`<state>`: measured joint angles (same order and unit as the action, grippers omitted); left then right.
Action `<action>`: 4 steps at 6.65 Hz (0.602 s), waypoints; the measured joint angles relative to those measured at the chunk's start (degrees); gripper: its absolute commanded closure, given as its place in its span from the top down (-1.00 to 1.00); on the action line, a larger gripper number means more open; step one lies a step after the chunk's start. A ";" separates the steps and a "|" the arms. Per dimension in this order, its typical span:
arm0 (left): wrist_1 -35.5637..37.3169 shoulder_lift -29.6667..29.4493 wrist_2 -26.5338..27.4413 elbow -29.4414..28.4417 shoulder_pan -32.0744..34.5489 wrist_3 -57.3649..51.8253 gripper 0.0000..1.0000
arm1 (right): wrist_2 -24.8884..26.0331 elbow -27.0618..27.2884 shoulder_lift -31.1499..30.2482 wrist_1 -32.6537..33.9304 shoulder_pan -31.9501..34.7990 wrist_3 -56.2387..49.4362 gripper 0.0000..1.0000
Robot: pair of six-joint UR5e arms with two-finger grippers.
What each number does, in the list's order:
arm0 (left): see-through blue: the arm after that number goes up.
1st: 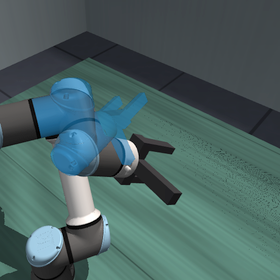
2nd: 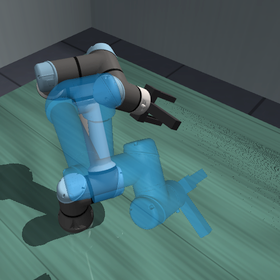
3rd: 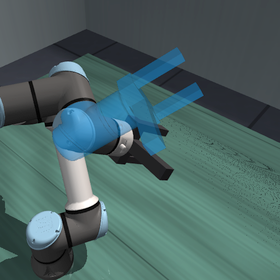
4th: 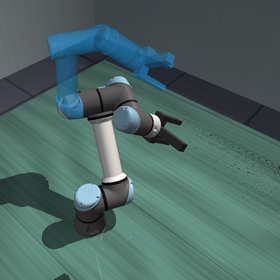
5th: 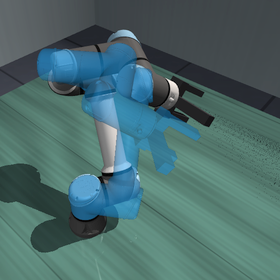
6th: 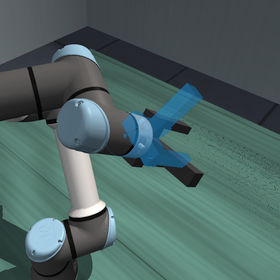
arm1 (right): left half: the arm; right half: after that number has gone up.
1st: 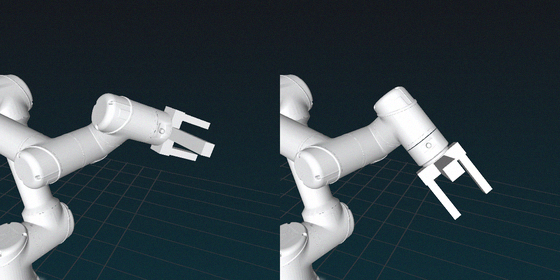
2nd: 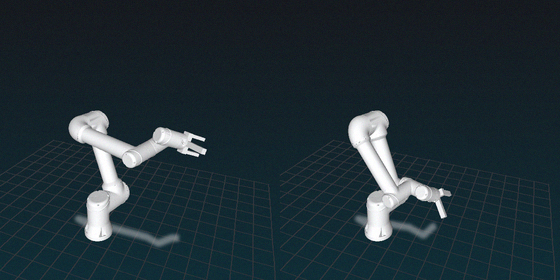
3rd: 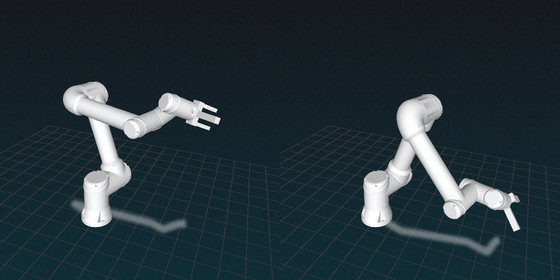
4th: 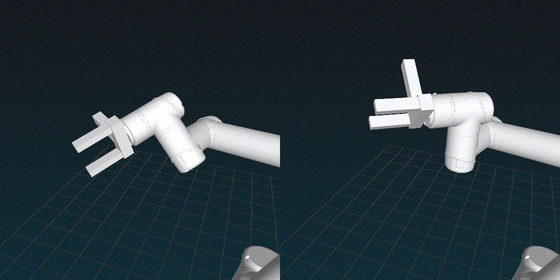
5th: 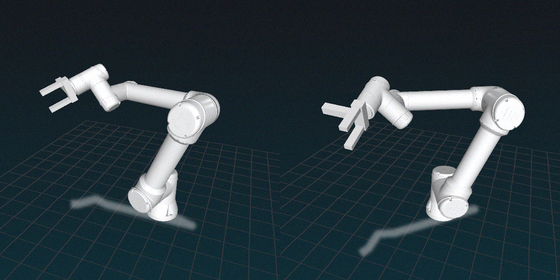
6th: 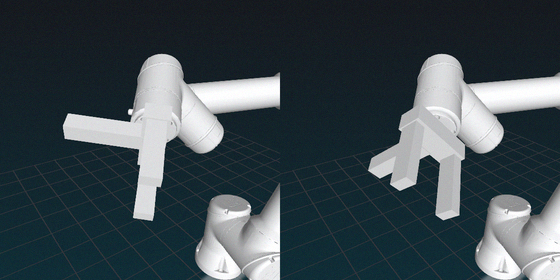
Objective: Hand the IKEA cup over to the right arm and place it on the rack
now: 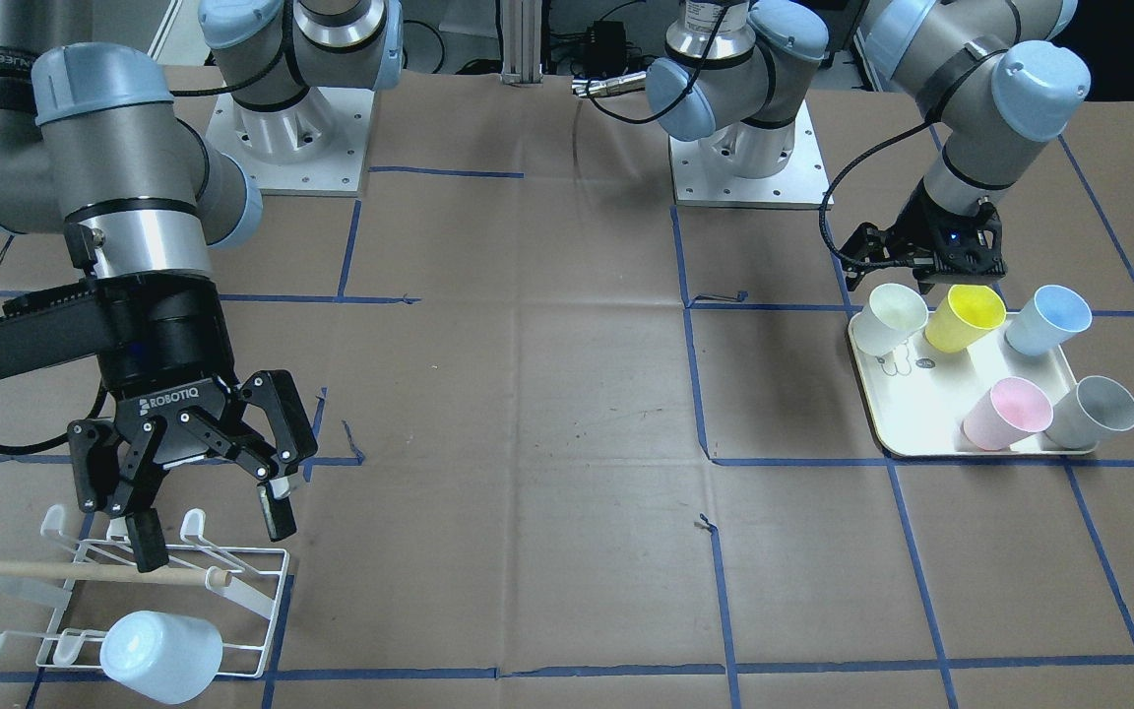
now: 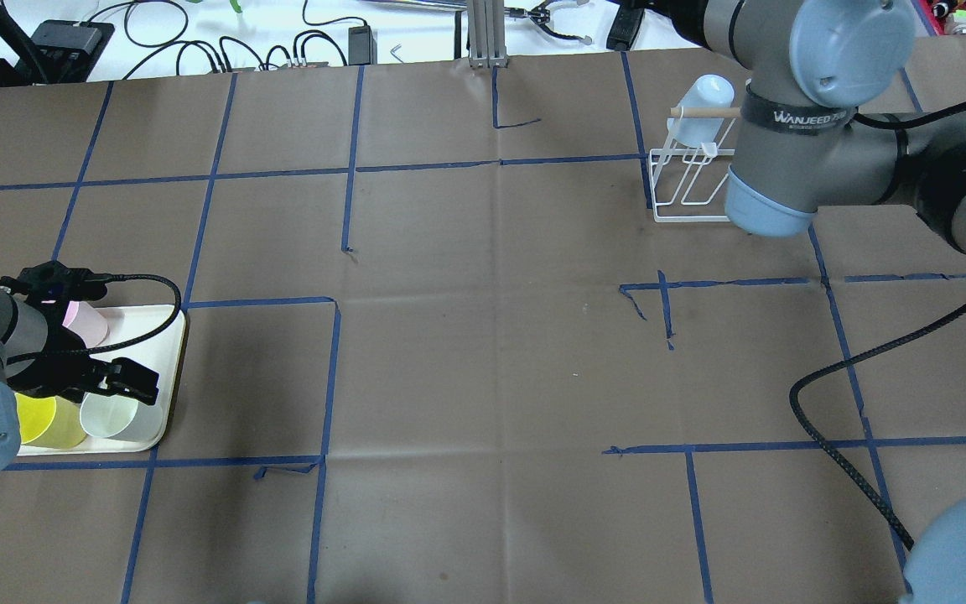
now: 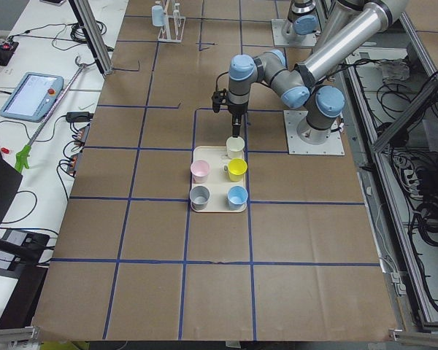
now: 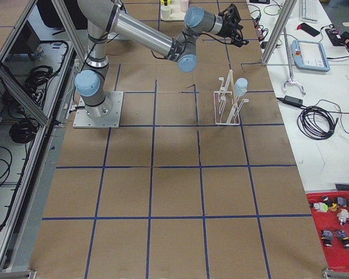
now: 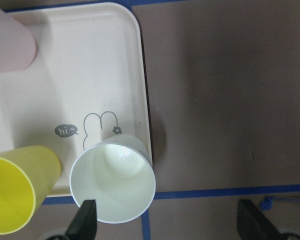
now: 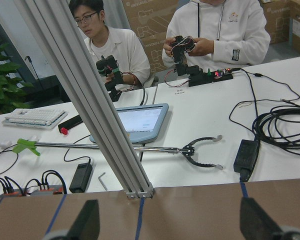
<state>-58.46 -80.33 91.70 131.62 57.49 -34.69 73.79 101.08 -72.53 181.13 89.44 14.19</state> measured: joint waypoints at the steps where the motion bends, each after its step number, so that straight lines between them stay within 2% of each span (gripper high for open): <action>1: 2.24 -1.55 0.04 1.40 -0.66 0.00 0.97 | -0.16 0.89 -0.21 0.09 0.46 8.10 1.00; 2: 3.39 -2.70 0.08 2.20 -0.96 -0.07 0.91 | -0.33 1.83 -0.50 0.34 0.65 15.40 1.00; 3: 3.81 -3.57 0.15 2.56 -1.11 -0.14 0.61 | -0.75 2.50 -1.04 0.47 0.70 20.97 1.00; 4: 3.98 -4.32 0.23 2.56 -1.19 -0.23 0.08 | -1.31 2.77 -1.49 0.50 0.70 24.89 0.99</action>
<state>-54.48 -84.65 91.92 134.18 56.30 -34.92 72.48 103.84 -74.02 181.62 90.14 39.08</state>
